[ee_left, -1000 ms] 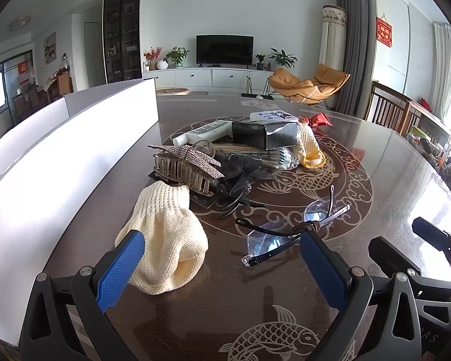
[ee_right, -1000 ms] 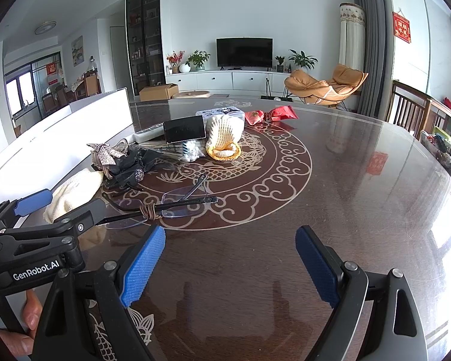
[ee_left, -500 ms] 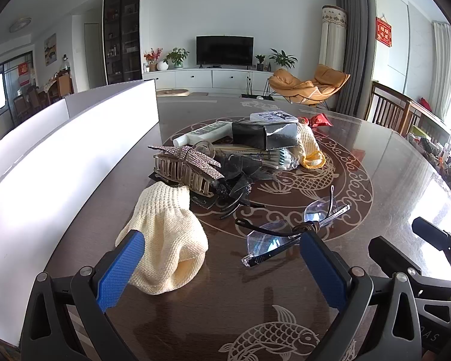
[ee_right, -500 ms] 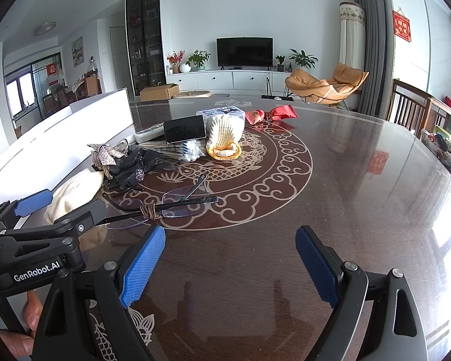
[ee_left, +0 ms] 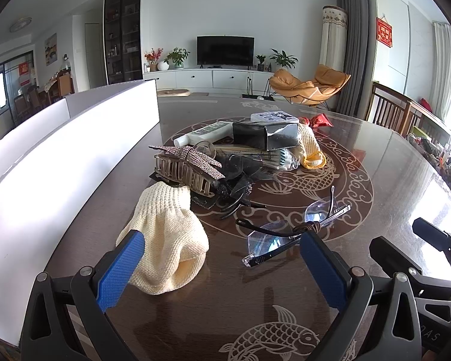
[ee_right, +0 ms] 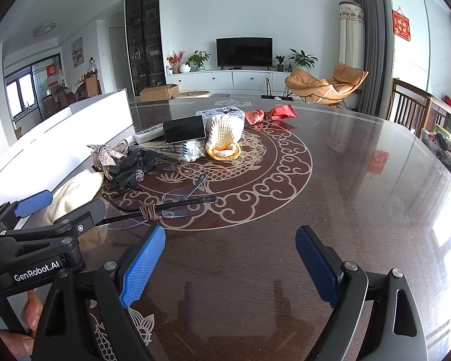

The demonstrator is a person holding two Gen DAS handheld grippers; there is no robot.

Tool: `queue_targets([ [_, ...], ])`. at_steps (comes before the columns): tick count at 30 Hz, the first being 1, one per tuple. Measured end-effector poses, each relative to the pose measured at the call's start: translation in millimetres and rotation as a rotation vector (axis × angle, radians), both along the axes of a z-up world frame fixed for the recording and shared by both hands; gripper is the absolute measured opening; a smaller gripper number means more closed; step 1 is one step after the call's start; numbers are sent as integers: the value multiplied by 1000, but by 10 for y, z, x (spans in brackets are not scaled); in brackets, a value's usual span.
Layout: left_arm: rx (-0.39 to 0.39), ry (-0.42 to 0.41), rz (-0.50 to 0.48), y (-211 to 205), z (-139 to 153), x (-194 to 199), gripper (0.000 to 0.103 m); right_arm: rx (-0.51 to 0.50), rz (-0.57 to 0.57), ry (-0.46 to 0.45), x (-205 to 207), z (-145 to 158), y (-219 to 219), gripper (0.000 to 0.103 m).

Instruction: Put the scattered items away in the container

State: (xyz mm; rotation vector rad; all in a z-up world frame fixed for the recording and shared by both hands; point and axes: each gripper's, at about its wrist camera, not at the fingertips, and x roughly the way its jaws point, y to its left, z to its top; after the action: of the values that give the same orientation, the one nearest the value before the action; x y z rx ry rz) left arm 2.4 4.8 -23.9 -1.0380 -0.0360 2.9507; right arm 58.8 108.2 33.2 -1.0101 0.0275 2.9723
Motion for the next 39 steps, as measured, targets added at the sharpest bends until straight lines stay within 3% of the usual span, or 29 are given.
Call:
queue_targets([
  [39, -23, 13, -15, 46, 7, 24, 103, -18, -3, -6, 4, -9, 2, 89],
])
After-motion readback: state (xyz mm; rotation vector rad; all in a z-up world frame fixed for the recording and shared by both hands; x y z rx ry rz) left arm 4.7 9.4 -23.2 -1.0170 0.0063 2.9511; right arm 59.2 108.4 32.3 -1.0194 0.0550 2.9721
